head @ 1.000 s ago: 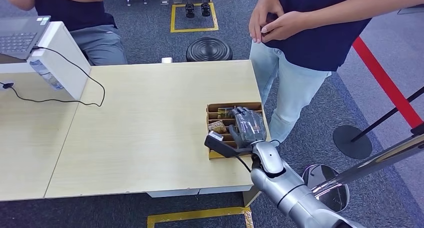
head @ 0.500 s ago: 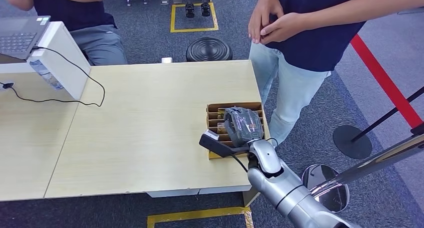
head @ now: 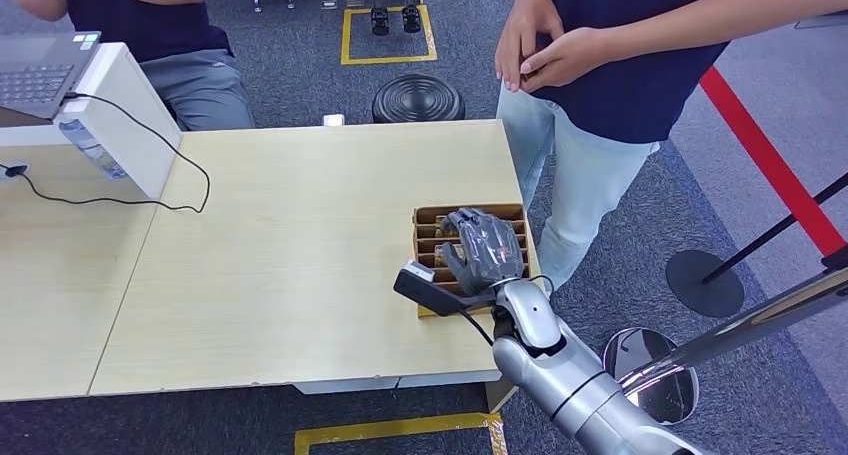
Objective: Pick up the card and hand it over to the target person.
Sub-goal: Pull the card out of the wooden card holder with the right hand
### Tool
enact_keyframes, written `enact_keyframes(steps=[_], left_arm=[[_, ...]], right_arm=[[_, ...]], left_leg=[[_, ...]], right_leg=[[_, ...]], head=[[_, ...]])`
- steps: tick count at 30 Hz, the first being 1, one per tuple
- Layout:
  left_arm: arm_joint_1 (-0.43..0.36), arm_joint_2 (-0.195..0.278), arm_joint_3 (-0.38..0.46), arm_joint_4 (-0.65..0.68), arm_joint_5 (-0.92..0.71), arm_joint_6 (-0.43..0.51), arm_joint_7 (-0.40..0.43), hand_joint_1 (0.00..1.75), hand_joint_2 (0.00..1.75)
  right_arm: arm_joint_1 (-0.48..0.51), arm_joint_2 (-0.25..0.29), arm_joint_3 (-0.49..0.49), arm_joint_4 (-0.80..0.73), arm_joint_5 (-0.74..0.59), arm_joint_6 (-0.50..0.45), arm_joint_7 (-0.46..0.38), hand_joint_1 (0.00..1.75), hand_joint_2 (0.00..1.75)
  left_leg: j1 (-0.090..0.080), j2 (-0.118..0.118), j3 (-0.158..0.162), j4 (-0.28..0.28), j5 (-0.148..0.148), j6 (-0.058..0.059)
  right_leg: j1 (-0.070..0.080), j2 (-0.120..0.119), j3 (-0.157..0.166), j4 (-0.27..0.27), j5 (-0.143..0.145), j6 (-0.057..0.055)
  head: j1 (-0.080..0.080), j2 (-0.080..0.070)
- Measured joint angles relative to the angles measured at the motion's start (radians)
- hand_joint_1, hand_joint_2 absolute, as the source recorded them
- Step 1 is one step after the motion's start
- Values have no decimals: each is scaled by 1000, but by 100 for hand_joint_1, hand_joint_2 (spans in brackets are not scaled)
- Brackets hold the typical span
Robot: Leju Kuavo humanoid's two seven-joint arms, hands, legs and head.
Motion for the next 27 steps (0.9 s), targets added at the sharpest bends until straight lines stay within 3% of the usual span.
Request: enact_keyframes(steps=[2,6,11,14,19,27], left_arm=[[0,0,-1,0,-1,-1,1,0,0],[-1,0,-1,-1,-2,-1,1,0,0],[0,-1,0,0,-4,-2,2,0,0],[1,-1,0,2,-5,-2,2,0,0],[4,0,-3,1,-7,-3,2,0,0],[6,1,-2,0,-8,-2,3,0,0]], right_arm=[[1,8,7,23,4,-6,-1,61,175],[2,11,9,33,6,-12,-2,54,175],[-2,23,12,85,1,-16,-15,78,175],[1,25,12,106,-1,-19,-19,69,175],[8,22,11,121,-4,-17,-17,80,175],[5,31,13,151,-7,-30,-24,72,175]], left_leg=[[0,0,0,0,0,0],[0,1,1,-1,0,1],[0,1,2,-1,0,1],[0,2,2,-1,0,1],[0,1,1,-1,0,0],[0,2,2,-2,1,1]], right_leg=[[0,0,0,0,0,0],[0,1,1,-1,0,-1],[0,1,1,-1,1,-2],[0,1,1,-2,1,-2],[0,1,1,-1,0,-1],[0,1,1,-2,1,-2]], head=[[0,0],[0,0],[0,0],[0,0],[0,0],[0,0]])
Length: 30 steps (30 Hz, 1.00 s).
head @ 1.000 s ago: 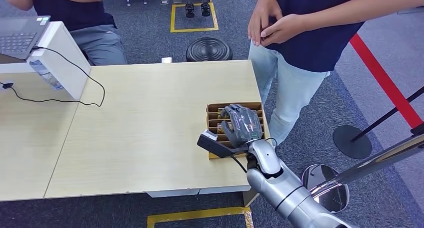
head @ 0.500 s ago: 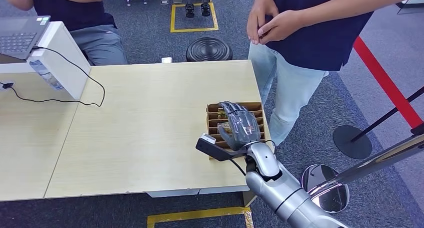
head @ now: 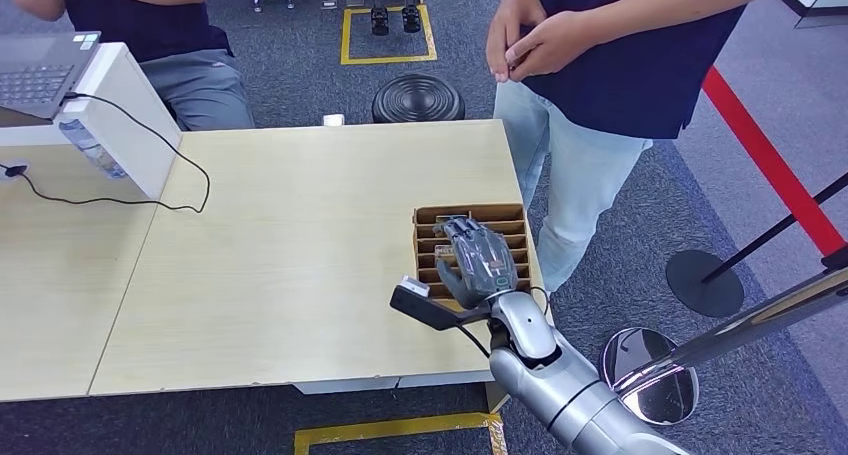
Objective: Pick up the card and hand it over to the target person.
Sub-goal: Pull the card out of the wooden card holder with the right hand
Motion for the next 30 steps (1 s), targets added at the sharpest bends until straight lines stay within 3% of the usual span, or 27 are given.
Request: enact_keyframes(steps=[30], left_arm=[[0,-9,4,-1,-4,0,5,0,0]], right_arm=[[-30,-5,14,61,57,-20,35,75,175]], left_leg=[[0,0,-1,1,0,0]], right_leg=[[0,0,0,0,0,0]], head=[[0,0]])
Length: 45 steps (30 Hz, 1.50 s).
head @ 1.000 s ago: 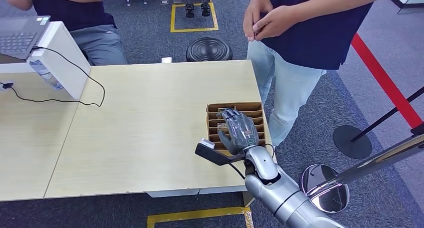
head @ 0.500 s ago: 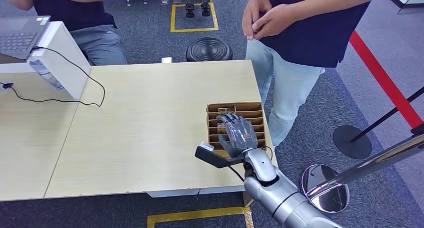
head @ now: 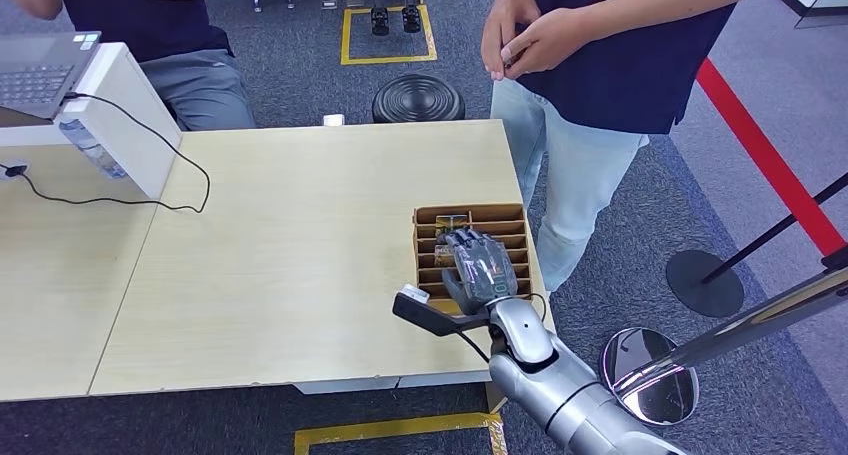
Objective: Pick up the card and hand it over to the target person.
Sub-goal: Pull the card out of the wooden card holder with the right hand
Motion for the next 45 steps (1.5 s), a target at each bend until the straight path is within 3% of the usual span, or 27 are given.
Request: enact_keyframes(steps=[15,24,31,43,45], left_arm=[[2,-1,1,0,-2,0,1,0,0],[3,-3,1,-1,-3,-3,1,0,0],[1,-4,3,0,-4,-1,0,0,0],[1,-6,7,-1,-7,0,-10,0,0],[1,-7,5,0,-9,1,-9,0,87]], right_arm=[[-7,-7,-9,10,14,1,13,74,175],[-18,-20,-10,13,33,18,33,95,175],[-20,-25,-17,5,43,27,37,129,175],[-13,-16,-32,13,39,0,18,148,175],[-13,-16,-36,13,36,-5,14,155,175]], left_leg=[[0,0,0,0,0,0],[0,1,1,-1,0,0],[0,1,2,-1,0,1],[0,1,1,0,0,0],[0,1,1,-1,0,0]], right_leg=[[0,0,0,1,0,0],[0,1,0,0,0,-1],[0,1,1,-1,1,-1],[0,1,0,0,0,0],[0,1,1,-1,0,-1]], head=[[0,0],[0,0],[0,0],[0,0],[0,0]])
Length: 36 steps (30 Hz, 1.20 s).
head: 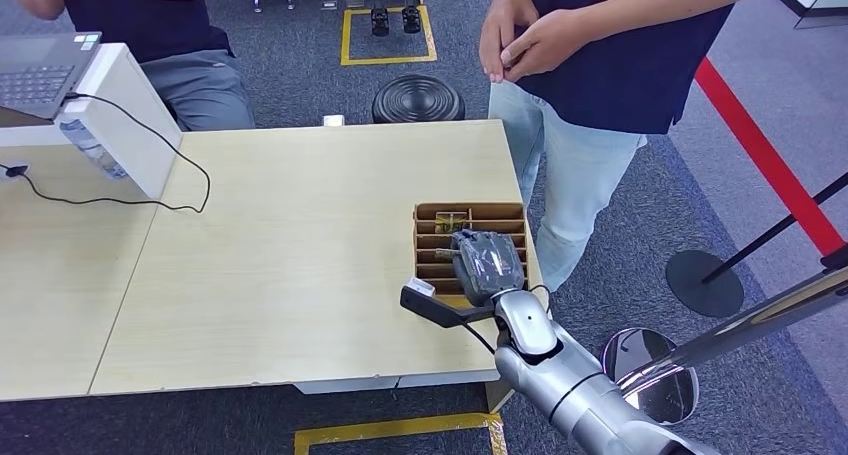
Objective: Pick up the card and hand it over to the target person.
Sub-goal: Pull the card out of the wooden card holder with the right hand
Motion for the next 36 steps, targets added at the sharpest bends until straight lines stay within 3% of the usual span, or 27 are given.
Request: enact_keyframes(steps=[2,8,15,27,36], left_arm=[[0,0,-2,0,-2,0,2,0,175],[1,-1,7,-1,2,12,-10,0,175],[3,2,21,-1,9,24,-26,0,175],[5,12,33,1,11,16,-32,0,175],[7,9,31,2,8,10,-29,0,175]], right_arm=[[1,1,-6,-2,-8,-4,-6,160,175],[3,8,-35,-23,-67,2,-36,161,175],[-10,10,-81,-141,-292,80,-99,161,175],[-123,-81,-150,-524,-532,144,-60,161,175],[-159,-99,-203,-582,-596,122,-56,161,175]], left_leg=[[0,0,0,0,0,0],[0,1,1,-1,0,0],[0,-1,-1,1,0,-1],[0,-1,-2,1,0,-1],[0,-1,-1,1,0,-1]], right_leg=[[0,0,0,0,0,0],[0,0,1,-1,1,-1],[0,-1,-1,1,-1,1],[0,-1,-1,1,-1,1],[0,-1,-1,1,0,1]], head=[[0,0],[0,0],[0,0],[0,0],[0,0]])
